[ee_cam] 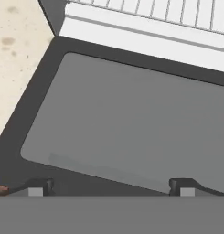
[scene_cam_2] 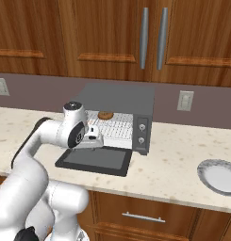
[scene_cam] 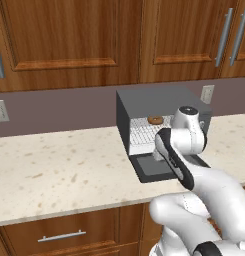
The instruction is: Pick up the bagel from the plate, place it on the toaster oven rack, close the door, and set the timer.
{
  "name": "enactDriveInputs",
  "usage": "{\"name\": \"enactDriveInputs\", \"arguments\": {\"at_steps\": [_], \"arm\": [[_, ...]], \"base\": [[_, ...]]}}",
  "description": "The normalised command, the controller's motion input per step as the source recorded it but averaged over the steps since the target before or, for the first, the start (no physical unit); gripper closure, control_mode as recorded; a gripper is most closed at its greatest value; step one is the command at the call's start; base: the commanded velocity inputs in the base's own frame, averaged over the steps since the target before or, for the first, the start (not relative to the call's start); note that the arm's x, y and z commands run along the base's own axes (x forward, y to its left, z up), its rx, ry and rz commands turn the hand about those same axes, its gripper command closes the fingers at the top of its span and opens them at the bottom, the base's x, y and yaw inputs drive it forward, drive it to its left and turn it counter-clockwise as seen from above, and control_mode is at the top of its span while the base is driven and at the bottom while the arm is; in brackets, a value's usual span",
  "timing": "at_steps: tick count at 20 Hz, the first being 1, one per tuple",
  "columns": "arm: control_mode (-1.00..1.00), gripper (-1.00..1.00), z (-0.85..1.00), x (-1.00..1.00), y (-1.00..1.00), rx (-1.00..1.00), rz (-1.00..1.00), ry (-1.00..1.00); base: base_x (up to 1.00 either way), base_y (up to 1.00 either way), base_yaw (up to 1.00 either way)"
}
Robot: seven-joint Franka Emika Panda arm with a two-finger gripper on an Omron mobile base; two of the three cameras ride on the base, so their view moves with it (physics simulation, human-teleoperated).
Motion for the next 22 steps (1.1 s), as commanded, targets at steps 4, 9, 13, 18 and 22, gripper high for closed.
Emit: {"name": "enactDriveInputs", "arguments": {"at_steps": [4,9,13,18,22], "arm": [[-1.00,-1.00,0.28,-0.86,0.76,-0.19,0.07,0.00],[-1.00,-1.00,0.01,-0.66,0.63,-0.22,0.06,0.00],[-1.00,-1.00,0.00,-0.21,0.39,-0.16,0.03,0.00],[-1.00,-1.00,0.00,0.14,0.11,-0.09,0.02,0.00],[-1.00,-1.00,-0.23,0.32,0.00,-0.12,0.00,0.00]], "base": [[0.00,0.00,0.00],[0.00,0.00,0.00],[0.00,0.00,0.00],[0.00,0.00,0.00],[0.00,0.00,0.00]]}}
